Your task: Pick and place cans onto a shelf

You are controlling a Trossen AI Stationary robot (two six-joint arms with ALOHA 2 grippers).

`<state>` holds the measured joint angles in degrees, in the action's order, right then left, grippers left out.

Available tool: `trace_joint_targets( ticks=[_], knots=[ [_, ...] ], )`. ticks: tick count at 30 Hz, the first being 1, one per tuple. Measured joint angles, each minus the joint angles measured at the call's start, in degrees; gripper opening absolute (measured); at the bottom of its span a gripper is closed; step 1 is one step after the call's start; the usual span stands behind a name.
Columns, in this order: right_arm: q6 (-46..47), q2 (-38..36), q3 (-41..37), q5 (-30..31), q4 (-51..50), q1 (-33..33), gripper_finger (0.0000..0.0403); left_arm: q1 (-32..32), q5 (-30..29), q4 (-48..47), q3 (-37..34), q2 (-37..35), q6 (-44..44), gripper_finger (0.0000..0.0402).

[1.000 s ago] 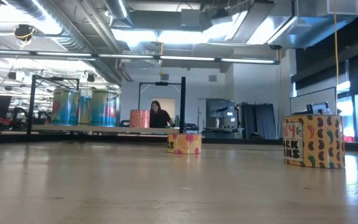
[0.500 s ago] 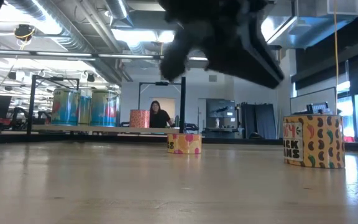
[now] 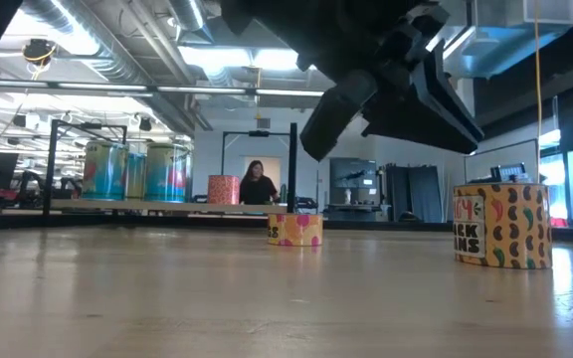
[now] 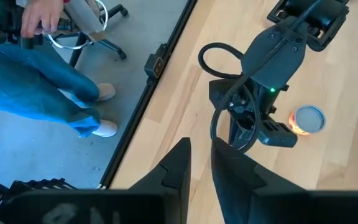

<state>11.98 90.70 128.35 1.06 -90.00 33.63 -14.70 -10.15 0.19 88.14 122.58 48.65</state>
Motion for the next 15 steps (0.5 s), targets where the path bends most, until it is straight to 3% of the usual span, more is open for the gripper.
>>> trace_joint_targets(
  ticks=[6, 15],
  knots=[
    [0.0, 0.0, 0.0, 0.0, 0.0, 0.0, 0.0066, 0.1, 3.4, -0.1, 0.0, 0.0, 0.0, 0.0055],
    [0.0, 0.0, 0.0, 0.0, 0.0, 0.0, 0.0066, 0.8, 3.8, -0.5, 0.0, 0.0, 0.0, 0.0055]
  ],
)
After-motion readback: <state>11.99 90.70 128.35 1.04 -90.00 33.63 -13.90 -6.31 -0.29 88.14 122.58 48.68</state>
